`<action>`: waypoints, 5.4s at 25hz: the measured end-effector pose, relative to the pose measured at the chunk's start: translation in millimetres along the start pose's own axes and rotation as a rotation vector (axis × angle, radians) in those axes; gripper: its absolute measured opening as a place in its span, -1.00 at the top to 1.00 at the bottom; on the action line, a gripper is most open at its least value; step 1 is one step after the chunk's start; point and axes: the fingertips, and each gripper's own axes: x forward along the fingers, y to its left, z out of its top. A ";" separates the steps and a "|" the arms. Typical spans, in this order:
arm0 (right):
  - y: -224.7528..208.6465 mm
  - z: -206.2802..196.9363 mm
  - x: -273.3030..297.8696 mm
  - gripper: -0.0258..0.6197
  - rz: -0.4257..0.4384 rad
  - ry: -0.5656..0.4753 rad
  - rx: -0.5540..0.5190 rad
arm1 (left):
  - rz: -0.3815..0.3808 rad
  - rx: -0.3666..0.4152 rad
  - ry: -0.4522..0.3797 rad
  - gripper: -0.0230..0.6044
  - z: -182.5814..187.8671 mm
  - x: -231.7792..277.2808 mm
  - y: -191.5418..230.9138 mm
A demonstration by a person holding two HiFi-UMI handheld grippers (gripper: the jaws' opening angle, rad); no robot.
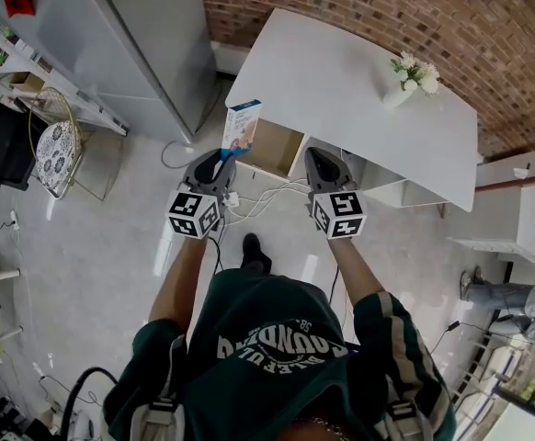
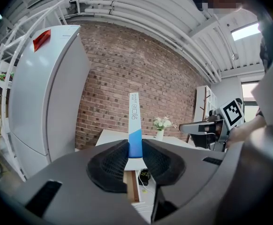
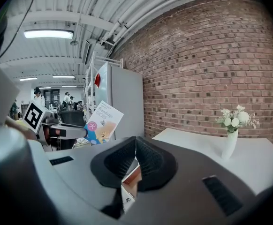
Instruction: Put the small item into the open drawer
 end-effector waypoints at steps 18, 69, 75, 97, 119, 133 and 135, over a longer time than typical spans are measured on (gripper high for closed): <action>6.4 -1.5 29.3 0.84 -0.045 0.017 0.018 | -0.047 -0.011 0.019 0.60 -2.1 17.2 32.9; -4.4 -61.3 88.4 0.84 0.107 0.133 0.074 | 0.026 0.001 0.188 0.60 -67.7 35.5 51.7; -4.8 -83.5 97.8 0.84 0.132 0.171 0.089 | 0.031 0.000 0.241 0.60 -92.8 37.5 53.5; -5.2 -149.2 118.7 0.84 0.191 0.328 0.148 | 0.048 -0.107 0.375 0.60 -173.1 74.0 59.1; -60.7 -103.4 127.7 0.84 0.201 0.496 0.180 | 0.043 -0.189 0.468 0.60 -140.9 192.6 45.7; -88.4 -152.6 144.3 0.84 0.194 0.522 0.163 | 0.045 -0.136 0.518 0.60 -190.9 249.2 46.5; -92.2 -153.4 145.7 0.84 0.197 0.518 0.160 | 0.046 -0.109 0.528 0.60 -193.2 259.2 47.9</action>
